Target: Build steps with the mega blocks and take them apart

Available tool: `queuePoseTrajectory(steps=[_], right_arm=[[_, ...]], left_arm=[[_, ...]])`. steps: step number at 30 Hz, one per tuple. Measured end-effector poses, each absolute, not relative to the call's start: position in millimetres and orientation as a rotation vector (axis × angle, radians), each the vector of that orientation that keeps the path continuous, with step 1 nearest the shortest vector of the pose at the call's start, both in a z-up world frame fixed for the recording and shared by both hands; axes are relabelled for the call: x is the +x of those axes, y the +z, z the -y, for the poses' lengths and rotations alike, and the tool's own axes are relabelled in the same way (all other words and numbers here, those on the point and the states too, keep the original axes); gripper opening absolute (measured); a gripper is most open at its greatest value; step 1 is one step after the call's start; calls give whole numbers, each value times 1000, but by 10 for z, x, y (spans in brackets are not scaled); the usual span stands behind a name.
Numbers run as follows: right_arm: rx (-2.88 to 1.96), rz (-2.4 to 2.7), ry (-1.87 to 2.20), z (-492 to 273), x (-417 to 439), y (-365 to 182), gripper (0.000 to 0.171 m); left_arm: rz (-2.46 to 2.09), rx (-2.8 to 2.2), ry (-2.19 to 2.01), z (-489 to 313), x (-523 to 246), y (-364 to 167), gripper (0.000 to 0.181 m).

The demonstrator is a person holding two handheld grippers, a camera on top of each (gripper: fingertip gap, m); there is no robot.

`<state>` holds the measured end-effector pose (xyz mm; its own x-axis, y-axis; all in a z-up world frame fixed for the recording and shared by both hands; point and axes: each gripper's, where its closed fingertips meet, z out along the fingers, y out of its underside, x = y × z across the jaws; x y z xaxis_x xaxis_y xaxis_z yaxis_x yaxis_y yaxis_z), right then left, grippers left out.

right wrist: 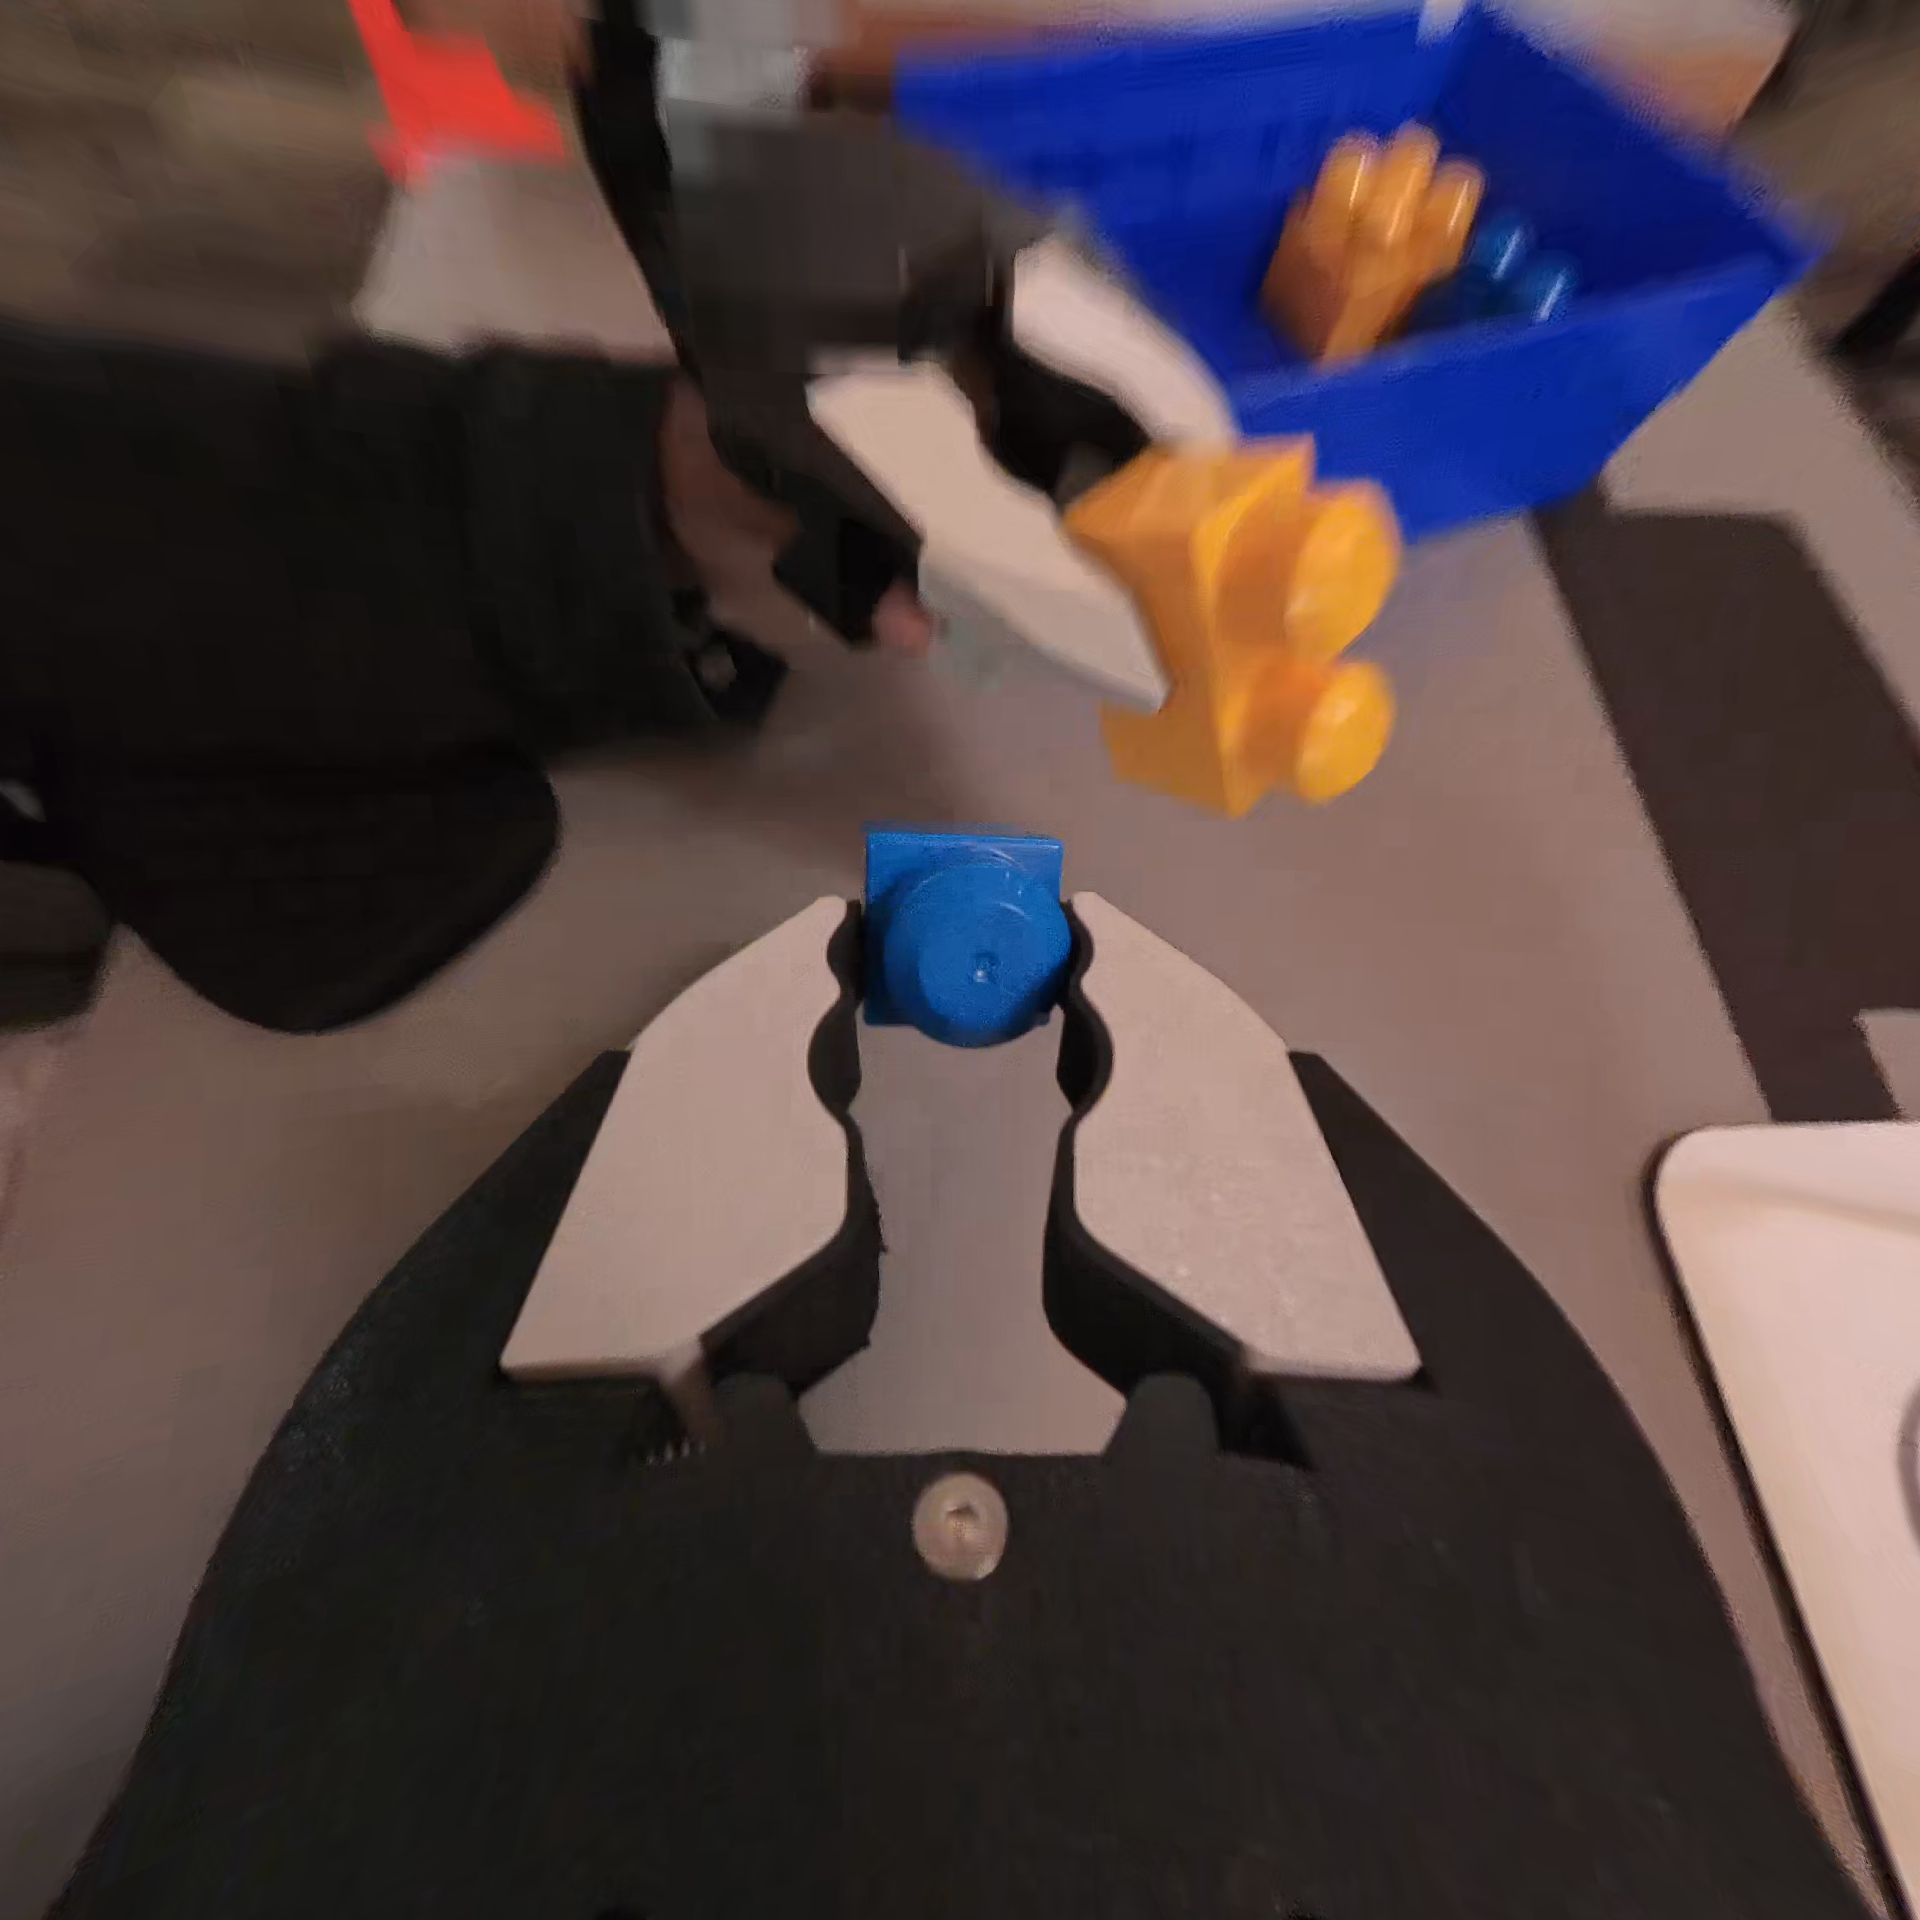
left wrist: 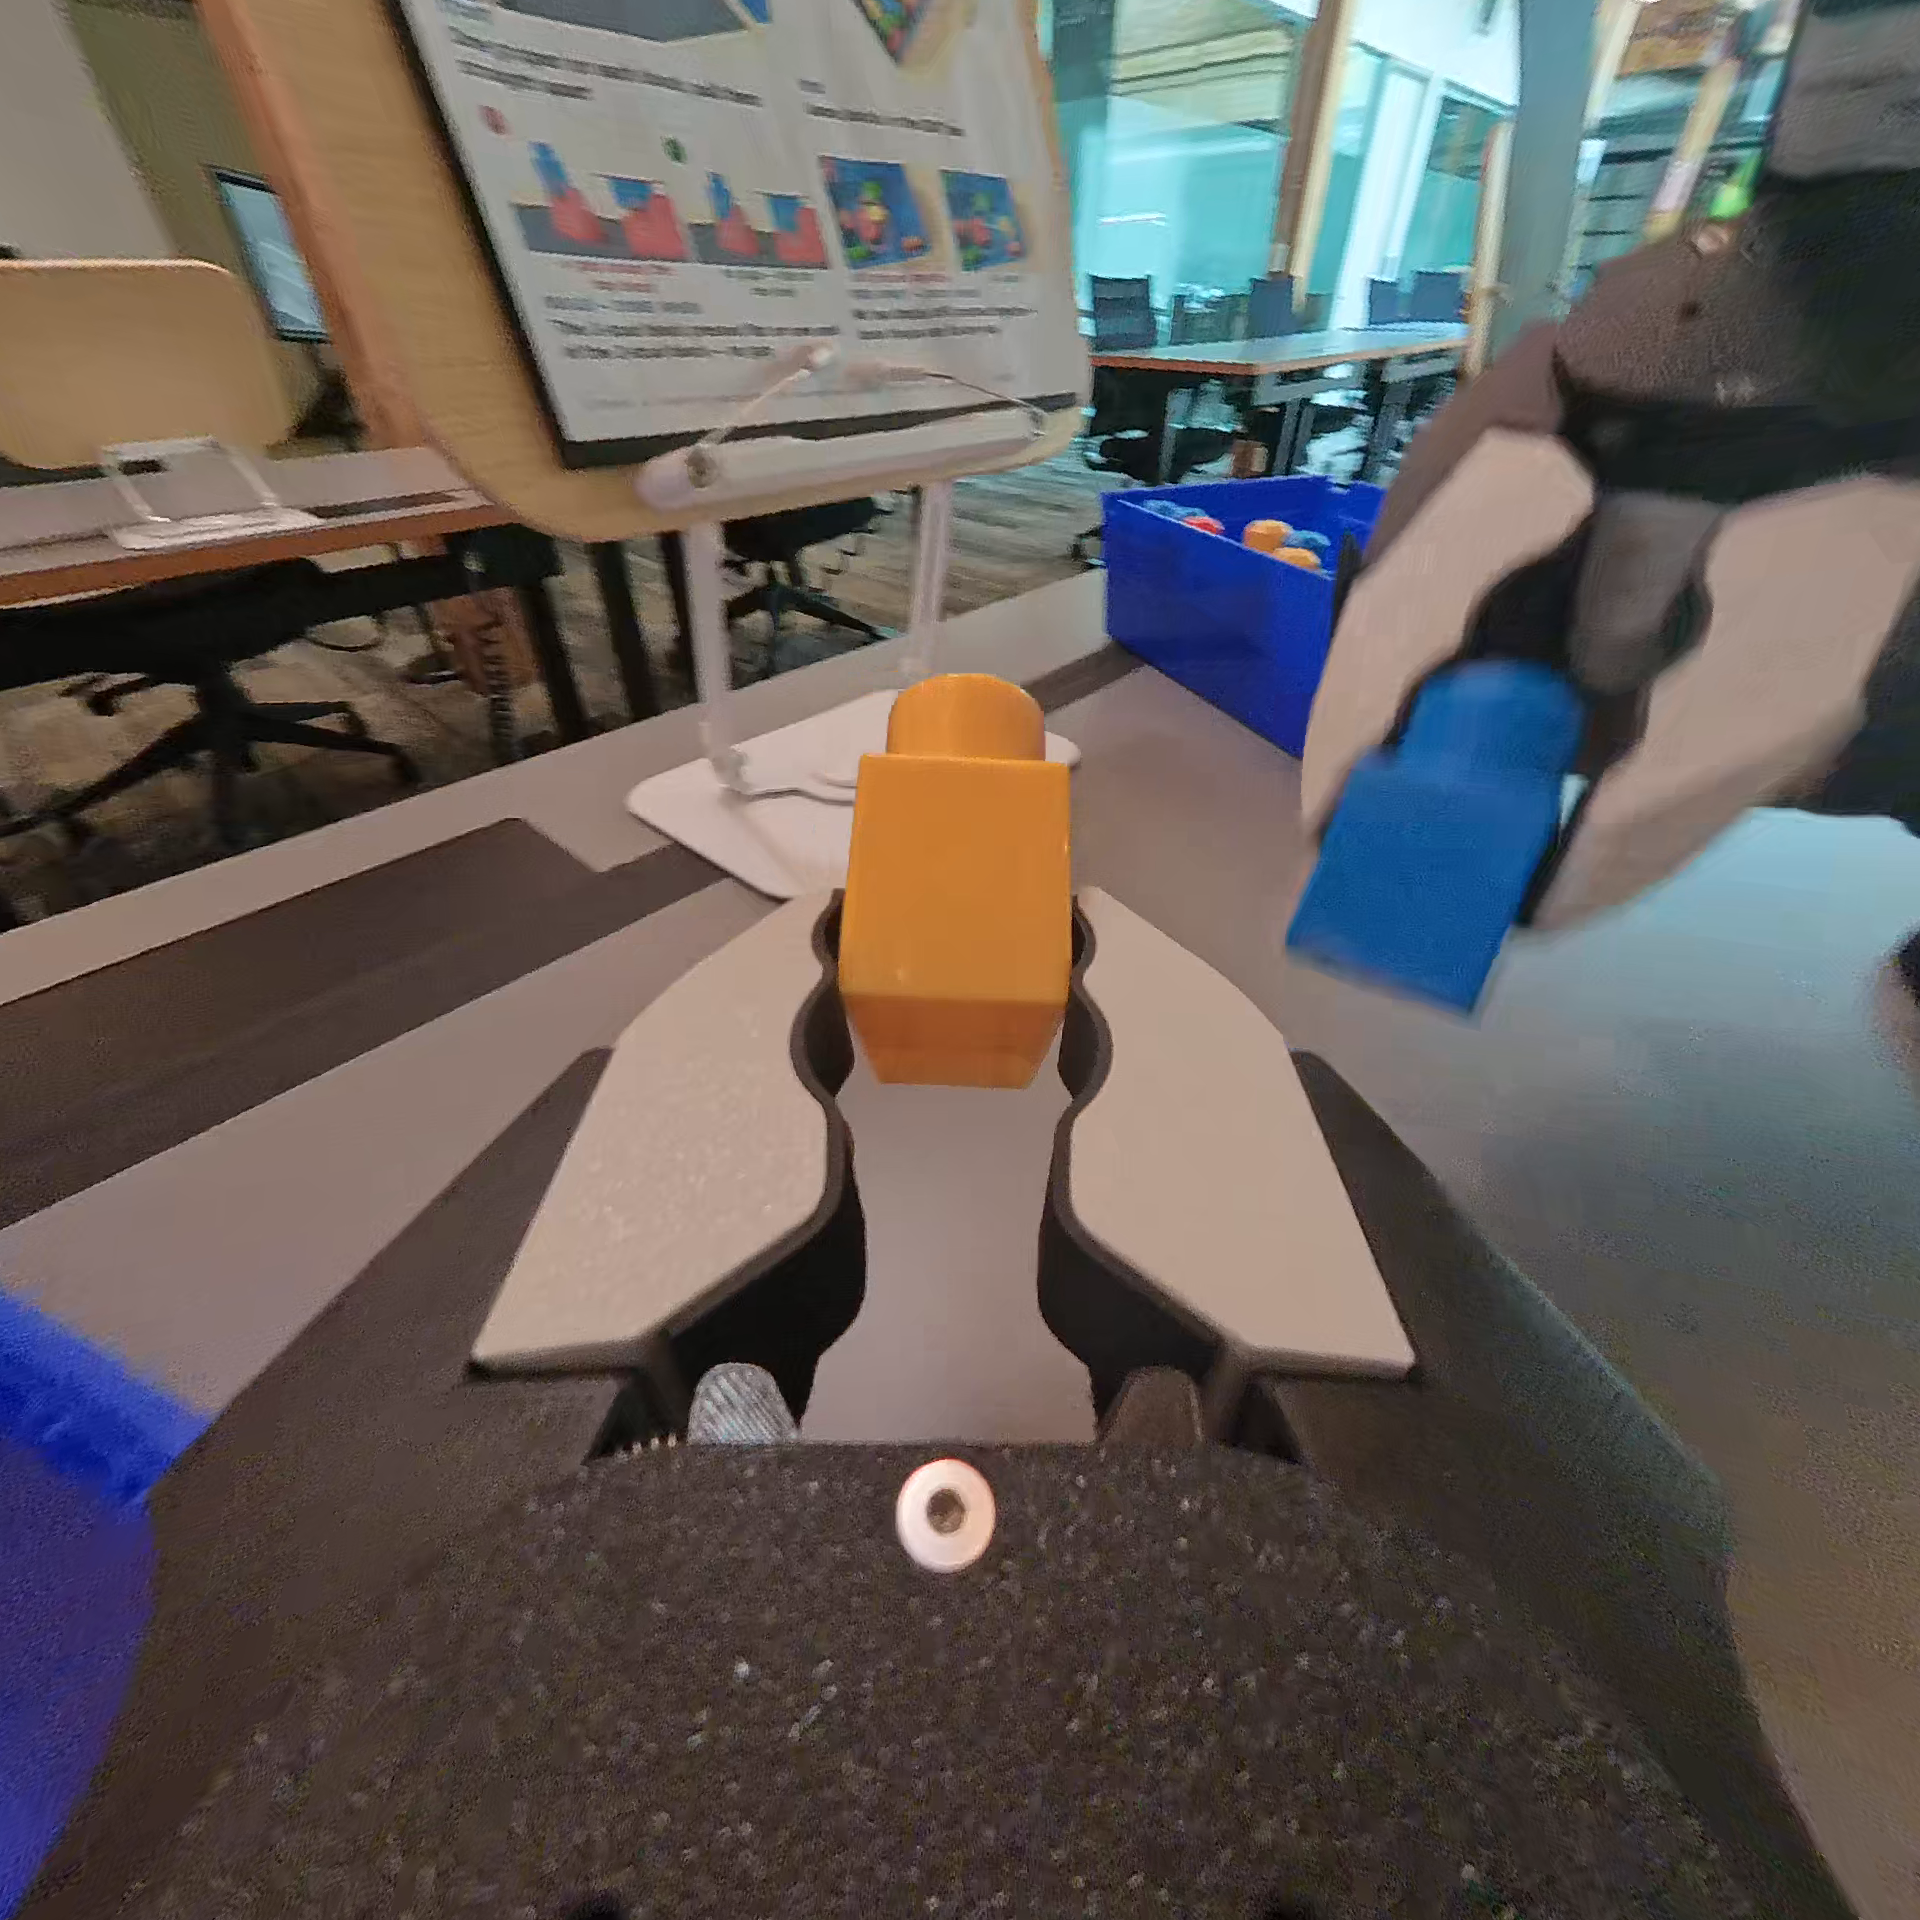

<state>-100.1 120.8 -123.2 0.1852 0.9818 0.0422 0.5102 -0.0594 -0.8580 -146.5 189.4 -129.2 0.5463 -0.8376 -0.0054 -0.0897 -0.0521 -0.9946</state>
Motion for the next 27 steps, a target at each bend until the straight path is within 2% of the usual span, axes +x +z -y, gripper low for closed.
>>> queuePoseTrajectory(steps=[1, 5, 8, 19, 27], right_arm=[[-1622, 1369, 821, -1196, -905, -1071, 35], [-1425, 1159, 991, -1133, -491, -615, 35], [-1368, 1081, 1022, -1084, -234, -552, 35], [-1374, 1050, 1091, -939, -172, -1172, 35], [-1399, 1101, 1111, -896, -290, -1337, 34]], left_arm=[[-858, -1515, -777, -1833, -1405, -1291, 38], [-991, -1480, -946, -1554, -1164, -1312, 38], [-1104, -1463, -1072, -1322, -1003, -1365, 38], [-1350, -1517, -1182, -918, -643, -1712, 38], [-1384, -1512, -1212, -836, -583, -1739, 39]])
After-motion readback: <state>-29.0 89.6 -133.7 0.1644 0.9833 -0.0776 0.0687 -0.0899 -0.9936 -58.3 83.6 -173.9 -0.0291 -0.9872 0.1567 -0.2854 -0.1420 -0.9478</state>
